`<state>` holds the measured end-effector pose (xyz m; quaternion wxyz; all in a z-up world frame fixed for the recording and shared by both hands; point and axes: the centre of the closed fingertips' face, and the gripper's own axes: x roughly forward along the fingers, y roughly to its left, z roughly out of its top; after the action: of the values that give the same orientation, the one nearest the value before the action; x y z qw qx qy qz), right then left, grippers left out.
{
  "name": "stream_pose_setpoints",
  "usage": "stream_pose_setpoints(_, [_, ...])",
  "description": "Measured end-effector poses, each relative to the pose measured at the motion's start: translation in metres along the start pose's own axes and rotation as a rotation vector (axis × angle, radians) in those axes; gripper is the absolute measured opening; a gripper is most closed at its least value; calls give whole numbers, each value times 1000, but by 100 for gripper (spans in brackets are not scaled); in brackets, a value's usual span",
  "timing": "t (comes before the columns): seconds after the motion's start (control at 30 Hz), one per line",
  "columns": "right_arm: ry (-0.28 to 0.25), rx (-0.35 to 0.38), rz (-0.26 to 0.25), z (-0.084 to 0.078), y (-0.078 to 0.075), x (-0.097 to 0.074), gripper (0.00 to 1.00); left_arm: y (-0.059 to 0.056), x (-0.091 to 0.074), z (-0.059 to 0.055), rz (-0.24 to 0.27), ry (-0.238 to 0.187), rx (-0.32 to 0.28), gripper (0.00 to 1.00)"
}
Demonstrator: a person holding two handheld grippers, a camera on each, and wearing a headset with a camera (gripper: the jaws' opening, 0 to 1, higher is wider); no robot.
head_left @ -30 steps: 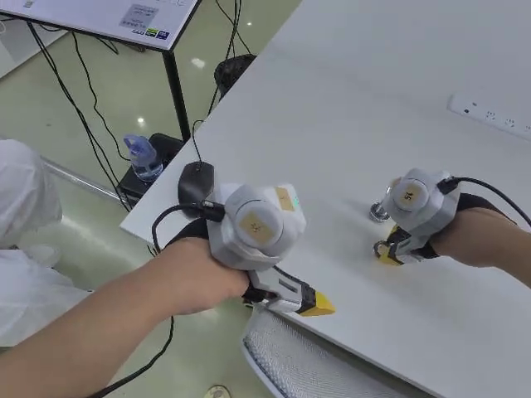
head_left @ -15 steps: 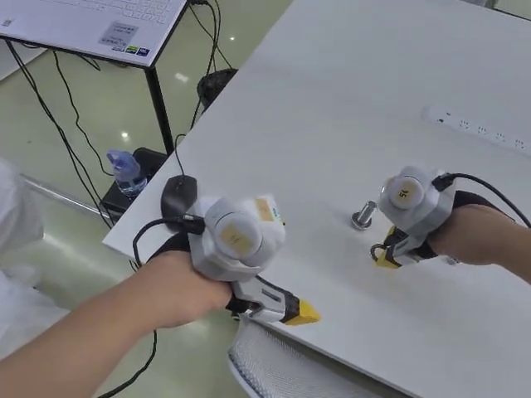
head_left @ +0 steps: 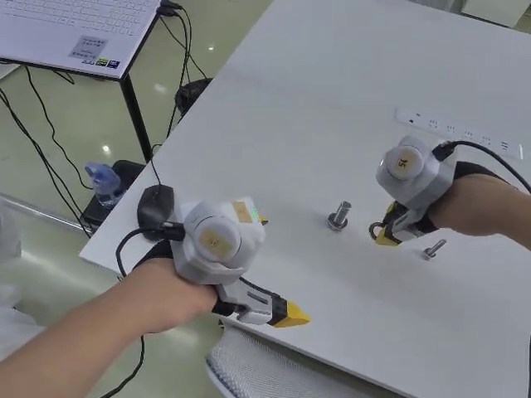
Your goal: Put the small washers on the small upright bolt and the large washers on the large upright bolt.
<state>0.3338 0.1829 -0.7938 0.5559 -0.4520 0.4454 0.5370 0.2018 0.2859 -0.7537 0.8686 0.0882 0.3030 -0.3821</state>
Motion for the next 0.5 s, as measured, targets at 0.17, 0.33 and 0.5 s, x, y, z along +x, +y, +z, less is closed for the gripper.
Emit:
stream_pose_setpoints(0.17, [-3,-5,-8,1,-6,-8,21,0,3,2,3,-8,-2,94])
stream_pose_setpoints(0.33, [-21,-10,-4,9,-10,-13,21,0,5,1,0,-8,-20,95])
stream_pose_setpoints(0.5, [-31,-21,-8,21,-16,-14,21,-1,9,-3,-5,9,-19,96])
